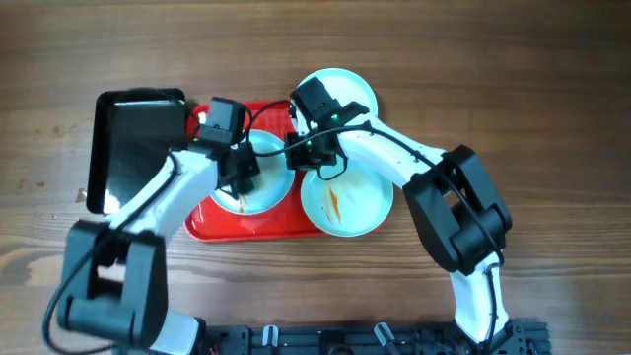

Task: Clean dirty plates on tray and stack at the side
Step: 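Scrub the left plate with the sponge while the right gripper holds it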

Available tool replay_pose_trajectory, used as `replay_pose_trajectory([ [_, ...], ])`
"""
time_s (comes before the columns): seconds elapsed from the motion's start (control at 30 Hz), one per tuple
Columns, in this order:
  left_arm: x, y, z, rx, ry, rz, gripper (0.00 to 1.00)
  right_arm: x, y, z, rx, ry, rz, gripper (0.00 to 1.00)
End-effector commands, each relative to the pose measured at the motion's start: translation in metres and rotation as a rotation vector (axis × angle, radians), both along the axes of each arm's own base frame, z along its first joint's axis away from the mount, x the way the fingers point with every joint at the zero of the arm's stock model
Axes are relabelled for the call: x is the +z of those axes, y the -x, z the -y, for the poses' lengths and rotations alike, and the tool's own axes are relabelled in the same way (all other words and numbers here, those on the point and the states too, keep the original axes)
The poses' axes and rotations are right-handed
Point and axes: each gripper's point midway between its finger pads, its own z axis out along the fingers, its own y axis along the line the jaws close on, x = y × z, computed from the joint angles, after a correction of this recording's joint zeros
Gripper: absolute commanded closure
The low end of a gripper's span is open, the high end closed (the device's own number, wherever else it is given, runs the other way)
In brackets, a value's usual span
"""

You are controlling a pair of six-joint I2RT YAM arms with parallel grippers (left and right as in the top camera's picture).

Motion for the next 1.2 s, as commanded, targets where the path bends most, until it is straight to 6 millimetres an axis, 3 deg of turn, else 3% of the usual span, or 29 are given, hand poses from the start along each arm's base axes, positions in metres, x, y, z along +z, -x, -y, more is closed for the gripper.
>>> replay_pose_trajectory([
  [0.0,-0.036,0.013,-0.004,0.009,-0.032,-0.097,0.96,0.002,-0.002,-0.008,0.022,-0.029,0.003,0.96],
  [0.13,-0.05,0.013,-0.013,0.012,-0.081,-0.117,0.96,0.002,-0.003,-0.008,0.019,-0.024,0.007,0.96],
  [0.23,-0.041,-0.005,-0.053,0.201,-0.249,-0.008,0.96,0.002,-0.004,-0.008,0.019,-0.026,0.009,0.96],
  [0.27,-0.04,-0.009,-0.055,0.225,-0.25,0.012,0.96,0.002,-0.004,-0.008,0.019,-0.025,0.01,0.96],
  [0.47,-0.054,0.037,0.013,-0.142,0.093,-0.233,0.96,0.002,-0.003,-0.008,0.019,-0.025,0.008,0.96],
  [0.57,-0.042,0.044,0.018,-0.278,0.177,-0.279,0.96,0.002,-0.002,-0.007,0.018,-0.022,0.003,0.96],
  [0.67,-0.028,0.047,0.002,-0.305,0.203,-0.327,0.96,0.002,-0.003,-0.007,0.017,-0.024,0.005,0.96],
  [0.77,-0.027,0.053,-0.015,-0.261,0.211,-0.36,0.96,0.002,-0.003,-0.007,0.017,-0.023,0.004,0.96],
  [0.93,-0.032,0.008,-0.05,0.127,0.1,-0.214,0.96,0.002,-0.003,-0.008,0.016,-0.025,0.007,0.96],
  [1.07,-0.028,-0.016,-0.049,0.142,-0.047,-0.091,0.96,0.002,-0.003,-0.008,0.015,-0.025,0.007,0.96],
  [1.17,-0.023,-0.022,-0.053,0.192,-0.161,-0.037,0.96,0.002,-0.004,-0.008,0.015,-0.025,0.007,0.96],
])
